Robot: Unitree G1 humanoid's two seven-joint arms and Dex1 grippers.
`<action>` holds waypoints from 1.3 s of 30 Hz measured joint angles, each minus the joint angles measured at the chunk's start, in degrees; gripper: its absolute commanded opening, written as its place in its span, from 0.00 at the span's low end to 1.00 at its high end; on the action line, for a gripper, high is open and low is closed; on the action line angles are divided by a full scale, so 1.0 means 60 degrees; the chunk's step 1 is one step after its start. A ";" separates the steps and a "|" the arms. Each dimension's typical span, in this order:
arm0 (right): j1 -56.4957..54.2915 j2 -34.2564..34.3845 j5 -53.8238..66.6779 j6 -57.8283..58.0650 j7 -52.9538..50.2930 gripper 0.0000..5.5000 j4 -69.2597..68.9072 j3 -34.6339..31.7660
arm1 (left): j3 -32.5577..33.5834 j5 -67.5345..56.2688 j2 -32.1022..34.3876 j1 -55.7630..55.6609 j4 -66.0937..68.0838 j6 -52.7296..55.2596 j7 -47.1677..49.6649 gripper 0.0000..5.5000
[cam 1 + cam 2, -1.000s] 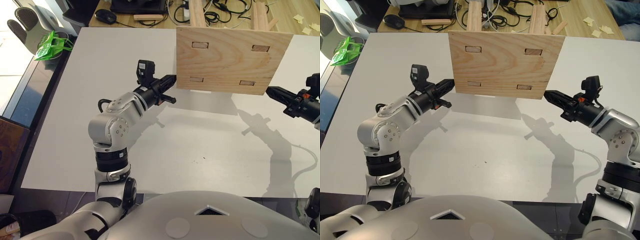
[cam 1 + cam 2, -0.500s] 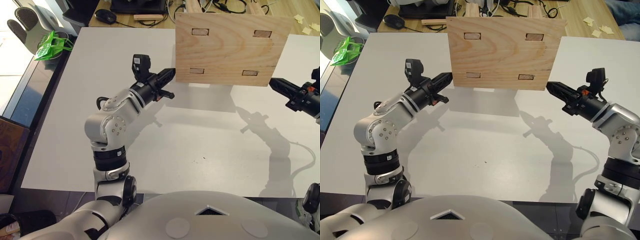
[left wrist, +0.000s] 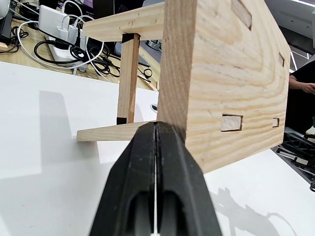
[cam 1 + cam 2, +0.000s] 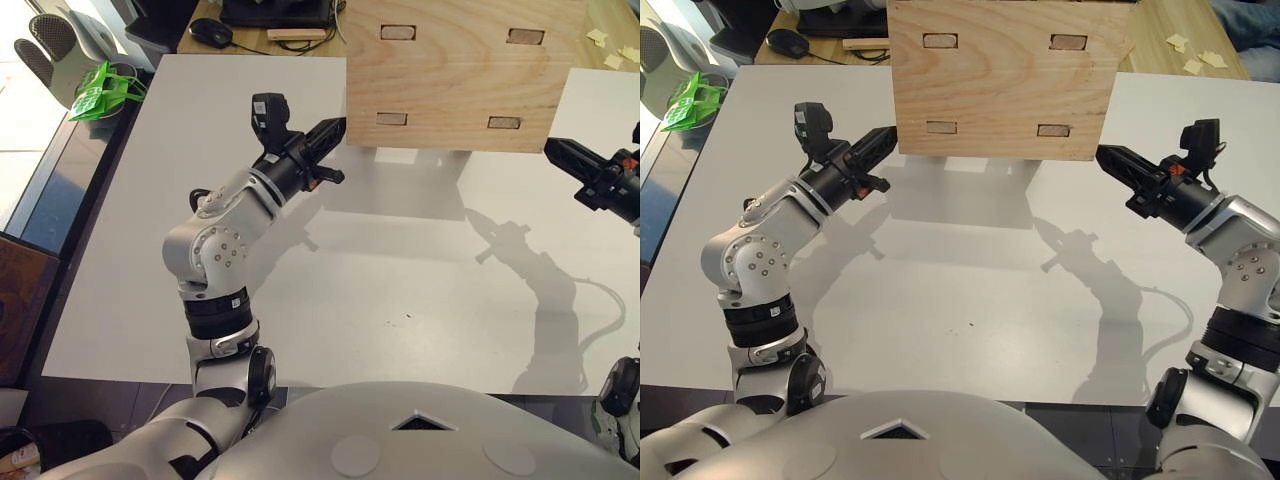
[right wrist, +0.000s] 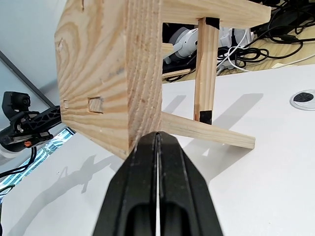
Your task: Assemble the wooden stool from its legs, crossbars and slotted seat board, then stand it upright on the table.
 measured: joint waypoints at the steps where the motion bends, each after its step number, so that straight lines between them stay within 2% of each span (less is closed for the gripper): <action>1: -0.0023 0.0014 0.0047 0.0002 -0.0004 0.00 0.0000 -0.0040 | 0.0021 -0.0048 -0.0007 -0.0028 -0.0001 -0.0019 0.0016 0.00; 39: -0.0541 0.0324 0.1424 0.0249 -0.0821 0.00 0.0005 -0.0692 | 0.0359 -0.1525 -0.0296 -0.0293 -0.0112 -0.0564 0.0839 0.00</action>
